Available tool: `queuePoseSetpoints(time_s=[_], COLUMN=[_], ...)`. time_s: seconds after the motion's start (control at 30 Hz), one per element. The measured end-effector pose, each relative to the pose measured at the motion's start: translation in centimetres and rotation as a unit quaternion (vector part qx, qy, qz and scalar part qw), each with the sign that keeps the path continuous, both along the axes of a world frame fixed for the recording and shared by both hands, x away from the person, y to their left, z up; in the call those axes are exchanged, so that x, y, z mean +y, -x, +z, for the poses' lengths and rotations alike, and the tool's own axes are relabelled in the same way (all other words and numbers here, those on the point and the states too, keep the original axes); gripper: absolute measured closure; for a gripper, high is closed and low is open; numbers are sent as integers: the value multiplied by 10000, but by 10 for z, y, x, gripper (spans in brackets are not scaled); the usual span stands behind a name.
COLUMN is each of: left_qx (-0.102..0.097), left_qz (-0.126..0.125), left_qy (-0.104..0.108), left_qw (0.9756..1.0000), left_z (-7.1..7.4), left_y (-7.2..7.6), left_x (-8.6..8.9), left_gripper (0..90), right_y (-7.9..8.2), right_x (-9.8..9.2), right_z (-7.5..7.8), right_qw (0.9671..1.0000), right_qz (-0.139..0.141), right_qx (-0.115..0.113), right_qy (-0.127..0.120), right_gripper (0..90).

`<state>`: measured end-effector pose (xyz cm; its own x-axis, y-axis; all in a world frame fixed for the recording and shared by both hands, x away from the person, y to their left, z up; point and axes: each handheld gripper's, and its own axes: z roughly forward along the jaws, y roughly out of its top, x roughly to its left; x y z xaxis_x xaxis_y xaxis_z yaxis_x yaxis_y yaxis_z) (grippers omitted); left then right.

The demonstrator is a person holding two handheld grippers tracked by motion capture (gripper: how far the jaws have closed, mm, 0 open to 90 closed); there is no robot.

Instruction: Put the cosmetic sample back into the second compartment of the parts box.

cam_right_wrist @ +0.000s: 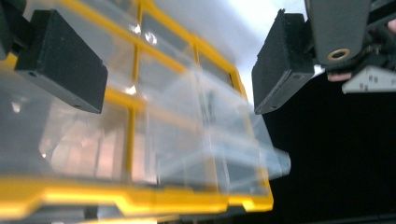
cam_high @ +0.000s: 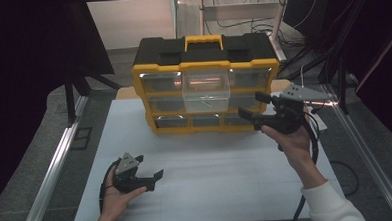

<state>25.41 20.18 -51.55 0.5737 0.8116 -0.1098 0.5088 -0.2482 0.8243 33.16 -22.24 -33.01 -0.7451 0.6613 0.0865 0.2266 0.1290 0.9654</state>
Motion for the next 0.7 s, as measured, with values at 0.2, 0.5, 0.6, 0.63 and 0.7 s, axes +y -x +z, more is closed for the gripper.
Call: queuePoseSetpoints(time_s=[0.2,0.5,0.6,0.63,0.7], left_qx=[-13,-7,-6,1,-5], left_qz=[-7,-12,-8,-11,-27], left_qy=[6,-27,-21,-20,-41], left_qw=[10000,10000,10000,10000,10000], left_z=[0,0,0,0,0], left_y=[0,0,0,0,0], left_x=[0,-1,-2,-2,-3], left_gripper=[74,74,74,74,74], right_y=[13,36,41,43,45], right_x=[-22,-66,-75,-78,-82], right_z=[-29,-94,-109,-115,-126], right_qw=[9999,9976,9965,9958,9946], right_qz=[-68,-384,-432,-466,-507], right_qx=[112,530,633,691,791], right_qy=[89,230,349,386,445], right_gripper=[180,187,188,189,190])
